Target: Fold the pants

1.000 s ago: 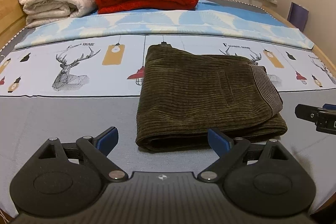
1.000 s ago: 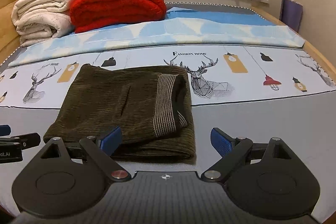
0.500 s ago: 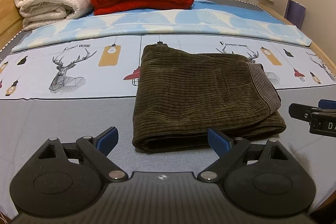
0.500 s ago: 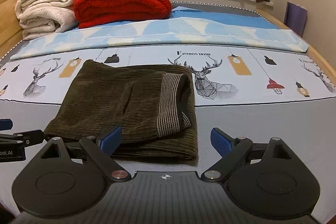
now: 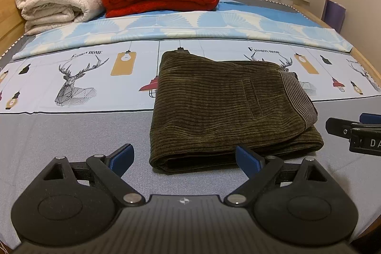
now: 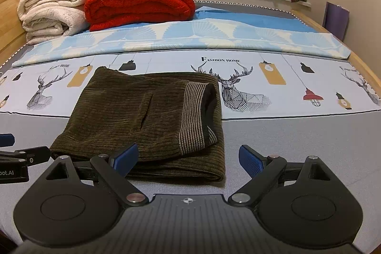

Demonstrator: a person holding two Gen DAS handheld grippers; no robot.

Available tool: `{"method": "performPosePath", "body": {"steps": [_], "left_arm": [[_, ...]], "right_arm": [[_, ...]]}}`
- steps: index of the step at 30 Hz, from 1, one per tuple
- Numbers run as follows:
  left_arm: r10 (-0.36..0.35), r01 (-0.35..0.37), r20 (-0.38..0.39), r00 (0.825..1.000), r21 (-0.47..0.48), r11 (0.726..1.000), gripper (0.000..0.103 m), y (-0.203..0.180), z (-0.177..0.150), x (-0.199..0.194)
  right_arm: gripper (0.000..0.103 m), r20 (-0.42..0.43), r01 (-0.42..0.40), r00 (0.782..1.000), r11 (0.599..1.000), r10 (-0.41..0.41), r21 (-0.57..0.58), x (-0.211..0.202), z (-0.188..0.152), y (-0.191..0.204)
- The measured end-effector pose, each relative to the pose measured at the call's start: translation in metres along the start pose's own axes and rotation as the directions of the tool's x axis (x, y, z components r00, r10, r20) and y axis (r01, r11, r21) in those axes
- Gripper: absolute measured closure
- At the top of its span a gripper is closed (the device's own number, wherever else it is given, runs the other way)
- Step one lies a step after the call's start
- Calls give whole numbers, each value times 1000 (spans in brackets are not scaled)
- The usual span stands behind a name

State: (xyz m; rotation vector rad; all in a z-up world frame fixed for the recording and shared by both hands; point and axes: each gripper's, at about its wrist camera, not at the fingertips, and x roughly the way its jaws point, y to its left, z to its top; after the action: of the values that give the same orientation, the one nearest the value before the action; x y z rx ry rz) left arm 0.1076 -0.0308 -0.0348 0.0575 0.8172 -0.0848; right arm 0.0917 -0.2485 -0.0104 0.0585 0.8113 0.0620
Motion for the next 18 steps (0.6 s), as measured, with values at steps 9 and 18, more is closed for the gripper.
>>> {"method": "performPosePath", "body": {"steps": [9, 18], "left_arm": [[-4, 4, 3, 1000, 6, 1000, 8, -2, -1, -1], [-4, 4, 3, 1000, 6, 1000, 8, -2, -1, -1]], "right_arm": [[11, -3, -2, 1000, 1000, 2, -2, 0, -1, 0], [11, -9, -5, 1000, 1000, 5, -6, 2, -1, -2]]}}
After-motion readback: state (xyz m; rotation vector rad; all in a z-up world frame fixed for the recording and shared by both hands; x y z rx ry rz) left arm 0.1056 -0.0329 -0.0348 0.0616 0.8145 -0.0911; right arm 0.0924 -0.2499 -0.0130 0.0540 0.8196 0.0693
